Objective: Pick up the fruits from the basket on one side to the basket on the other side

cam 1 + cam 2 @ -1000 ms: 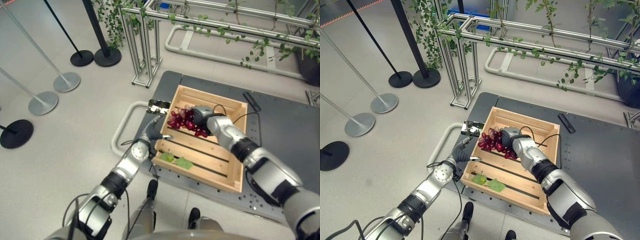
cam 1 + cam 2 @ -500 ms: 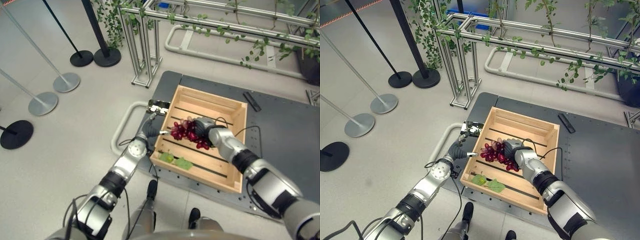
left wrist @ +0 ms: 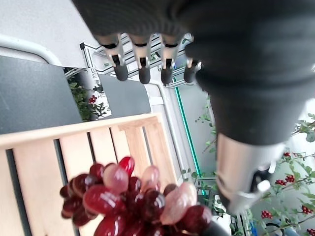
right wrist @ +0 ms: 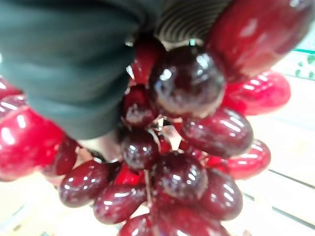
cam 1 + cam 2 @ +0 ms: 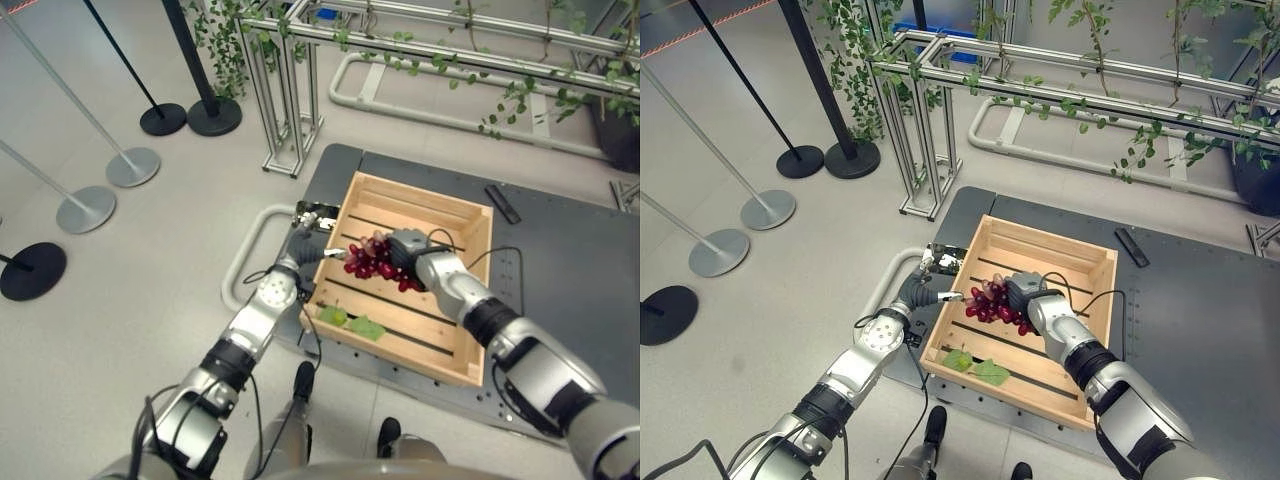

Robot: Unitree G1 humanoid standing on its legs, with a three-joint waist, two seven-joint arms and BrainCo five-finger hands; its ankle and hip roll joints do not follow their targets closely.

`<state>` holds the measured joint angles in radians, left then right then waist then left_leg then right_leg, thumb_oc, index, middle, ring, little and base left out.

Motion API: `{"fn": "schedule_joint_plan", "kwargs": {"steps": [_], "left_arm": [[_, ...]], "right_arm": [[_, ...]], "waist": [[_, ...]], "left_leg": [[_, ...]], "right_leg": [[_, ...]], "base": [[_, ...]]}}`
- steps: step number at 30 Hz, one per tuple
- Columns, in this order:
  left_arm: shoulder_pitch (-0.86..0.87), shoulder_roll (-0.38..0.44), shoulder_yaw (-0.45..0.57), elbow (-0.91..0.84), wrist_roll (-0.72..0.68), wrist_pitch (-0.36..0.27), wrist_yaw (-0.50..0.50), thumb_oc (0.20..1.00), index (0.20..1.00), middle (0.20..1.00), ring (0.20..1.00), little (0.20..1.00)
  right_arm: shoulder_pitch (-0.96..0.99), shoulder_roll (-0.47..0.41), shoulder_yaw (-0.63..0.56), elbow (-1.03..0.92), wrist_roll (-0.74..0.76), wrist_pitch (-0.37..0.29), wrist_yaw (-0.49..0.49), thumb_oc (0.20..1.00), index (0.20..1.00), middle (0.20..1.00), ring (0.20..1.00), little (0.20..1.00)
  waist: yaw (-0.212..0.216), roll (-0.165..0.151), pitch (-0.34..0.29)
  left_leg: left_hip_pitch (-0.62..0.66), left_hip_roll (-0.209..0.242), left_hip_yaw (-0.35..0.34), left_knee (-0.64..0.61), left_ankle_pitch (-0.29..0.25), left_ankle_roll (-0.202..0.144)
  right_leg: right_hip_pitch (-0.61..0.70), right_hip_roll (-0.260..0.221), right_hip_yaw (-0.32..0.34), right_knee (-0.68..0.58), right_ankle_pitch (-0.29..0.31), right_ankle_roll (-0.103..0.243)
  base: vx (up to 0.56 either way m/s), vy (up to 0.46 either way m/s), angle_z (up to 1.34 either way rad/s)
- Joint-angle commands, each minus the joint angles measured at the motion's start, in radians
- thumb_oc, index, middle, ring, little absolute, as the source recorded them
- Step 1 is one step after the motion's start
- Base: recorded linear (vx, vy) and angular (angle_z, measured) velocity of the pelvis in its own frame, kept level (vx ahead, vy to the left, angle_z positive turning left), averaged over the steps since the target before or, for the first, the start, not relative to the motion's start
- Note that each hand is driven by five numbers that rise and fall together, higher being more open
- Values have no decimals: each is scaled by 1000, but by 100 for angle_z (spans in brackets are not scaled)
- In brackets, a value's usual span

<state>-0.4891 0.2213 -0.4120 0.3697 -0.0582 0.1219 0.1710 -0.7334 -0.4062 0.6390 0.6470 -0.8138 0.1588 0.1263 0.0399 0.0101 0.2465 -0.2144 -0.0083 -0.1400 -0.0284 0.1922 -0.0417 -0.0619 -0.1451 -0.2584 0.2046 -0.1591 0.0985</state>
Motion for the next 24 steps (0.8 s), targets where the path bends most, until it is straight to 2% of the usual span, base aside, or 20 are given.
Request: {"fn": "schedule_joint_plan", "kwargs": {"steps": [1,10,17,18,19,24], "left_arm": [[-101,-15,-11,27,-1,-38,20,1000,1000,1000,1000,1000],[-75,-11,28,22,-34,-47,20,1000,1000,1000,1000,1000],[-33,20,73,3,-45,-57,16,1000,1000,1000,1000,1000],[-34,23,78,1,-44,-54,16,1000,1000,1000,1000,1000],[-31,34,89,0,-39,-50,21,1000,1000,1000,1000,1000],[9,49,91,-3,6,-39,13,1000,1000,1000,1000,1000]], "right_arm": [[-33,-15,-34,-80,-24,-16,-27,200,200,200,200,200],[10,-75,-91,-113,34,-25,-38,200,200,200,200,200],[15,-135,-151,-107,172,-31,-52,200,200,200,200,200],[16,-114,-165,-114,156,-10,-52,200,200,200,200,200],[31,-118,-175,-138,142,-24,-54,200,200,200,200,200],[58,-96,-168,-148,107,-13,-25,200,200,200,200,200]], "waist": [[-1,-69,-51],[-6,-74,-52],[-1,-76,-52],[-2,-76,-50],[-5,-75,-47],[-1,-72,-45]], "left_leg": [[33,5,57,58,-185,6],[34,6,60,58,-184,6],[36,6,61,56,-182,6],[36,7,63,55,-180,6],[36,7,64,55,-181,6],[35,5,64,57,-183,9]], "right_leg": [[-56,-110,19,-10,64,55],[-57,-109,20,-10,66,55],[-56,-108,20,-10,70,56],[-57,-108,21,-10,70,56],[-58,-108,21,-9,71,56],[-57,-113,17,-11,72,58]], "base": [[0,0,0],[0,0,0],[0,0,0],[0,0,0],[0,0,0],[0,0,0]]}}
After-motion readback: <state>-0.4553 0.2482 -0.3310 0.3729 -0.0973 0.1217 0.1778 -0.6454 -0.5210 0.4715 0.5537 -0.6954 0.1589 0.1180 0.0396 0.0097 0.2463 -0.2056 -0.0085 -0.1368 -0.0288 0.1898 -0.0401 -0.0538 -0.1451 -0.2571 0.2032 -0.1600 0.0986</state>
